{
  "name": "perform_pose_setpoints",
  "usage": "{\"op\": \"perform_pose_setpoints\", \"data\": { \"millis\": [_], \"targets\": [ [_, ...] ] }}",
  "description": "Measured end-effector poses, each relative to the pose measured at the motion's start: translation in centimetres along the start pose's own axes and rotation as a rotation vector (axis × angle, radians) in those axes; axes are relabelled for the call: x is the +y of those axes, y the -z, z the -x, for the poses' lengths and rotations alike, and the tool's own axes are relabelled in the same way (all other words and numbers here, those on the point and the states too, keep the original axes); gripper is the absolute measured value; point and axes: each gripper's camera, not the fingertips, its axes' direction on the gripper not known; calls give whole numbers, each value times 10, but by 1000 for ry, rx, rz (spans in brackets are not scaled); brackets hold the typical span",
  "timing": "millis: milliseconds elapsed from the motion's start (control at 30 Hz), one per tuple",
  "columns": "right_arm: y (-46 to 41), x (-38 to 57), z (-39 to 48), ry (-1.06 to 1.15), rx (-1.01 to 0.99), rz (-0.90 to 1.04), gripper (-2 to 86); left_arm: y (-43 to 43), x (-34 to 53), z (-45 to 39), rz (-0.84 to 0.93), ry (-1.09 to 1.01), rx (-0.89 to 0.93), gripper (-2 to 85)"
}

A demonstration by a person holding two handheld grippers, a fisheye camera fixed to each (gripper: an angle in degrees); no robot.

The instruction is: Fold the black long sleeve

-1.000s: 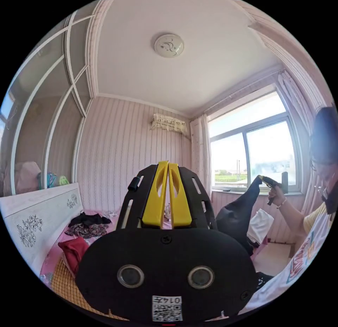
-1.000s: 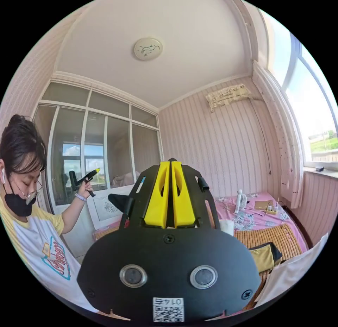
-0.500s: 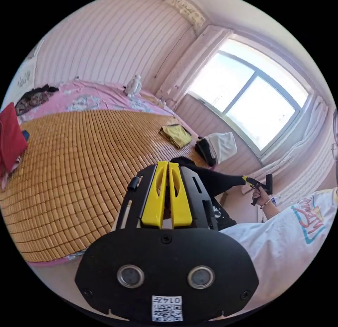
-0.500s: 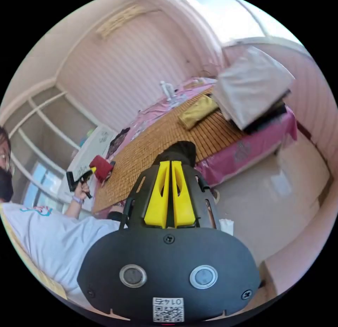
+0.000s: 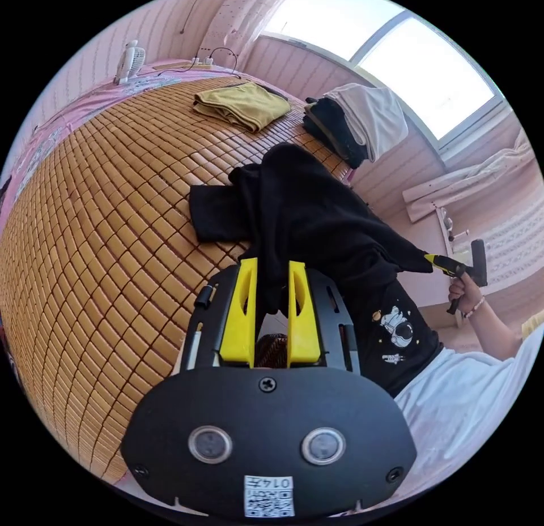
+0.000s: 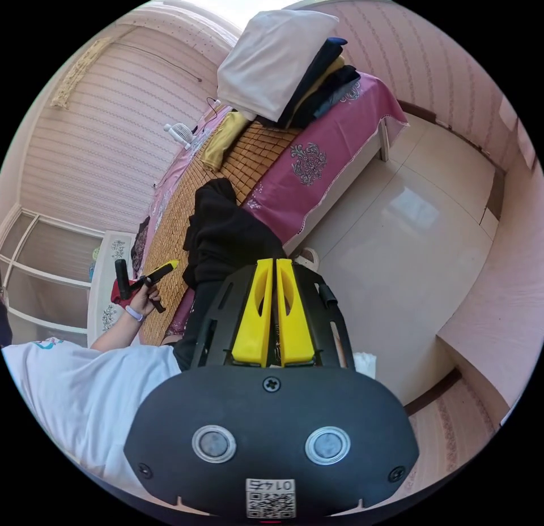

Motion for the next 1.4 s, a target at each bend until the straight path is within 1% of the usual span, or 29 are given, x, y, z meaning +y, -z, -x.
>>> {"op": "perform_pose_setpoints", "data": {
  "millis": [100, 167, 200, 233, 300, 400, 467, 500, 567, 600, 633, 667, 700, 733, 767, 800, 833, 867, 933, 1033, 1167, 1267, 1400],
  "targets": [
    [-1, 4, 1, -2, -22, 12, 2, -25, -19, -17, 105, 8, -23, 48],
    [1, 6, 3, 1, -35, 9, 2, -44, -22, -29, 216, -3, -92, 5],
    [3, 7, 4, 10, -41, 5, 2, -48, -21, -32, 242, -11, -112, 2],
    [8, 8, 6, 22, -45, -7, 2, -46, -18, -39, 246, -37, -122, -4],
    [20, 6, 11, 48, -64, -48, 2, -30, -10, -46, 195, -56, -104, -7],
    [50, -3, 23, 117, -139, -148, 2, 29, 7, -48, 11, -29, -53, -9],
    [70, -13, 37, 194, -204, -201, 2, 100, 25, -53, -186, -26, -47, -10],
    [84, -21, 52, 258, -250, -228, 2, 119, 29, -56, -233, -30, -64, -10],
    [107, -34, 82, 371, -349, -274, 2, 201, 49, -73, -436, -51, -115, -10],
    [126, -42, 105, 455, -401, -309, 1, 223, 54, -78, -488, -59, -124, -10],
    [146, -49, 133, 545, -435, -351, 1, 267, 66, -90, -593, -81, -147, -10],
    [157, -51, 147, 588, -456, -379, 1, 312, 80, -105, -706, -110, -177, -10],
    [180, -54, 174, 674, -515, -449, 1, 334, 87, -113, -756, -122, -192, -10],
    [204, -54, 200, 751, -569, -530, 1, 376, 103, -131, -851, -152, -230, -10],
    [216, -54, 213, 783, -590, -572, 1, 415, 119, -149, -941, -183, -269, -10],
    [240, -50, 235, 835, -640, -651, 1, 433, 127, -158, -985, -199, -291, -10],
    [263, -44, 255, 887, -697, -713, 1, 467, 145, -177, -1071, -227, -331, -10],
    [274, -40, 264, 909, -720, -744, 1, 499, 162, -194, -1149, -257, -356, -10],
    [316, -16, 294, 987, -757, -881, 1, 540, 188, -221, -1248, -304, -389, -10],
    [351, 14, 320, 1056, -741, -973, 1, 586, 233, -263, -1366, -366, -468, -10],
    [358, 36, 342, 1106, -696, -938, 1, 605, 297, -294, -1451, -390, -500, -10],
    [364, 46, 360, 1171, -731, -896, 1, 622, 334, -310, -1481, -406, -576, -10],
    [366, 54, 408, 1264, -676, -885, 0, 650, 352, -317, -1489, -369, -656, -10]
  ]
}}
